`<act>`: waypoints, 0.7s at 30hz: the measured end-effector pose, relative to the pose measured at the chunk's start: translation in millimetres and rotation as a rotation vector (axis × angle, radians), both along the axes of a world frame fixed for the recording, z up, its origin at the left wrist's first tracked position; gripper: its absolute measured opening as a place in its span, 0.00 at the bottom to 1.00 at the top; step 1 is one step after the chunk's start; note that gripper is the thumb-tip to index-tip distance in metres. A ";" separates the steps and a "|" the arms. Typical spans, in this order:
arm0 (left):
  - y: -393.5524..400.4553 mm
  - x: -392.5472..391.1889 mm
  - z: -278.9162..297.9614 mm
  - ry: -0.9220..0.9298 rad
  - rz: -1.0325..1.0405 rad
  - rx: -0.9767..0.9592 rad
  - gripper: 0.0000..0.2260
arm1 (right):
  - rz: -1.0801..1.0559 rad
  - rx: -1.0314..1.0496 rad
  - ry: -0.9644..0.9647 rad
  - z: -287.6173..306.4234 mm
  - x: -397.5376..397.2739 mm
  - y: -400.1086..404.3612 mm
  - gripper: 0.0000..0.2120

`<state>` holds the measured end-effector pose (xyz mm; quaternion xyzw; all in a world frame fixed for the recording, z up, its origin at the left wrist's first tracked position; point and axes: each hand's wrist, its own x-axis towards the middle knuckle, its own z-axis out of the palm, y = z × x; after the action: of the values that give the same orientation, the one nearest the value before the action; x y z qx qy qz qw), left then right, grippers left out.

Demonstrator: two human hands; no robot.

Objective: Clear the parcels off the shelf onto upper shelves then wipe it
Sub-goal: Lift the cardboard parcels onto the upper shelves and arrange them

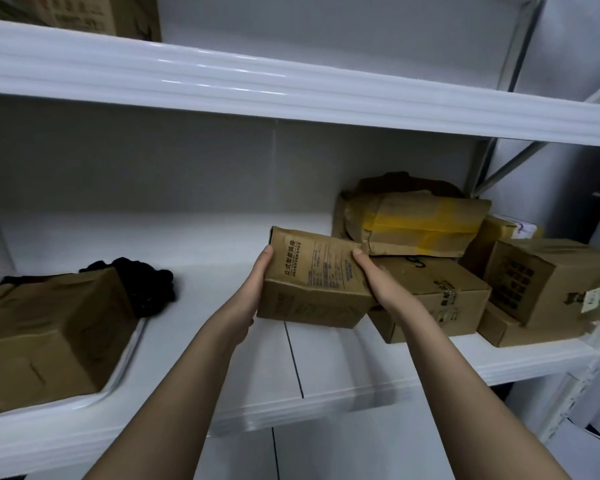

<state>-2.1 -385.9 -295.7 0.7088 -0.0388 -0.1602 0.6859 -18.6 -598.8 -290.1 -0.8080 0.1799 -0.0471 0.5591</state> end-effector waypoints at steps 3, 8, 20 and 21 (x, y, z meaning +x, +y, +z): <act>13.3 10.3 3.9 0.053 -0.024 0.064 0.31 | 0.056 -0.051 0.010 11.4 -2.7 12.7 0.38; 34.5 29.3 7.5 0.148 -0.037 0.027 0.33 | 0.060 0.011 -0.088 21.9 -10.9 24.0 0.29; 50.7 24.4 -4.2 0.211 0.039 -0.295 0.19 | 0.111 -0.001 -0.330 5.2 -19.0 40.2 0.29; 51.1 22.7 -5.8 0.195 0.047 -0.318 0.18 | 0.126 0.021 -0.347 7.7 -24.7 43.7 0.26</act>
<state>20.6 -334.8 -301.5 0.5734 0.0194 -0.2038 0.7933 -43.3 -555.2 -282.4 -0.7916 0.0304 -0.1487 0.5919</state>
